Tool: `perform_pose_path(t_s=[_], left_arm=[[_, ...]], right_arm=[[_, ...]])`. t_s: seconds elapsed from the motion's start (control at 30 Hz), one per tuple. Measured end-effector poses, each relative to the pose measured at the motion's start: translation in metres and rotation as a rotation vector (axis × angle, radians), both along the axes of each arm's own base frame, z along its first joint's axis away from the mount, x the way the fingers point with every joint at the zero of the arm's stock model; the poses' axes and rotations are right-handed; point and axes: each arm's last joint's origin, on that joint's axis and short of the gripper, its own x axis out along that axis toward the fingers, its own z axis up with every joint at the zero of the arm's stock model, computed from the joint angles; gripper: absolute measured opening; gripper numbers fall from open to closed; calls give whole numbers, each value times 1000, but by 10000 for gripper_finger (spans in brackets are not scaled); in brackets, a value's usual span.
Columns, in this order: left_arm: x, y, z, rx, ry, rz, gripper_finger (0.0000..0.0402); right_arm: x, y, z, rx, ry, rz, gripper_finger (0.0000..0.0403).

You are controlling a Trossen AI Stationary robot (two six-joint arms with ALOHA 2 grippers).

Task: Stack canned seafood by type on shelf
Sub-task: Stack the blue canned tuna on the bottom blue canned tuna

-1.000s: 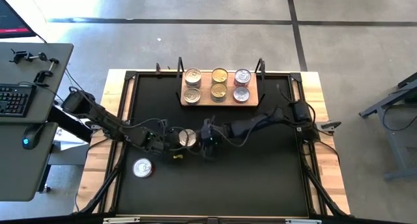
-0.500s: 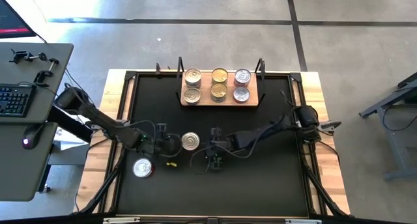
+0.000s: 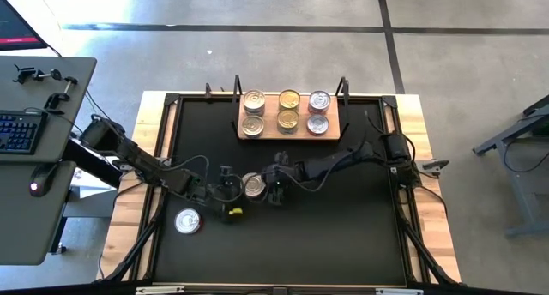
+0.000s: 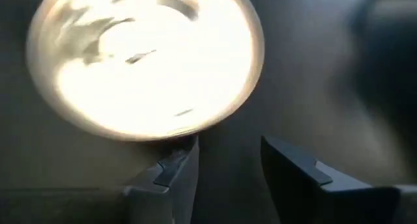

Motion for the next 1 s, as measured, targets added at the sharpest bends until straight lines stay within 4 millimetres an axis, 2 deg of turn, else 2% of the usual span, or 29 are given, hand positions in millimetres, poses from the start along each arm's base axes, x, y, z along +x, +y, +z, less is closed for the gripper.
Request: perform_pose_path(t_s=[0.17, 0.3, 0.47, 0.83, 0.93, 1.0], left_arm=[[-1, -8, 18, 0, 19, -6, 0], [0, -14, 30, -15, 22, 8, 0], [-1, -14, 24, 45, 44, -46, 24], [16, -4, 13, 77, -9, -41, 158], [20, -2, 6, 110, 10, -75, 169], [20, 1, -1, 128, 53, -82, 166]], right_arm=[[-8, -10, -3, -40, 64, -168, 157], [-13, -4, -4, -53, 107, -200, 157], [-16, 12, -5, -89, 125, -161, 157], [-26, 35, 1, -173, 161, -99, 157], [-31, 39, -1, -179, 139, -93, 157], [-36, 38, -9, -169, 100, -105, 157]])
